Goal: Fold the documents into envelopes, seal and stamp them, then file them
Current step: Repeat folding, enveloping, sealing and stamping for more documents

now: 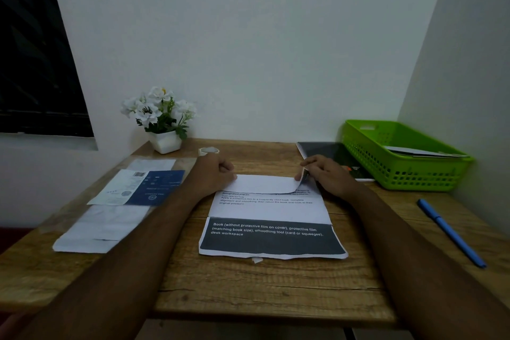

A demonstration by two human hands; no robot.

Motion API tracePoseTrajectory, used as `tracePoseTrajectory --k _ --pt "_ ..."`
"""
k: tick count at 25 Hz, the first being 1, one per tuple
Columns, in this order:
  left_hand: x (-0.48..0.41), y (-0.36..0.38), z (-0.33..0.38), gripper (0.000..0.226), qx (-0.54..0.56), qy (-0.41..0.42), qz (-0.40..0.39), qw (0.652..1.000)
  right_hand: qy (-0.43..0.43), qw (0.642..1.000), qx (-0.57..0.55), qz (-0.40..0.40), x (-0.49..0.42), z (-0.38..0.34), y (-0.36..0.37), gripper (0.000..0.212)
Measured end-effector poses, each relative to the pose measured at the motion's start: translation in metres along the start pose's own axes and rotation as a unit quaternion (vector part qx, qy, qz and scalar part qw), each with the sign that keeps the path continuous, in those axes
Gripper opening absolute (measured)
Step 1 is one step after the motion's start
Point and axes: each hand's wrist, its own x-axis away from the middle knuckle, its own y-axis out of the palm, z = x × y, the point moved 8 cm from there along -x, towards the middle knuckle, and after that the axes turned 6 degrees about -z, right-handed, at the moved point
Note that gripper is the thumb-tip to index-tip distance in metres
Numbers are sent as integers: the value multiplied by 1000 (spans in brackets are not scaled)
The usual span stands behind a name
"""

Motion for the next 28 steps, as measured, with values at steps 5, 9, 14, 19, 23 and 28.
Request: tracePoseTrajectory --k 5,9,14,19,23,28 --pt "-2 5 -3 27 -36 10 -35 999 3 999 32 -18 4 0 -5 45" --pt "-3 6 -5 33 -25 8 -43 999 17 990 118 -72 2 4 3 66" --pt "-3 10 -10 50 -46 -1 -59 997 1 994 56 -90 0 1 7 65" --pt "-3 13 -14 70 -53 0 -72 996 -7 987 108 -115 2 -1 11 59" --pt "-3 12 -15 76 -29 -4 -70 997 20 984 125 -124 1 3 12 71" --pt "-1 11 -11 81 8 -6 -65 998 6 986 110 -123 1 1 11 66"
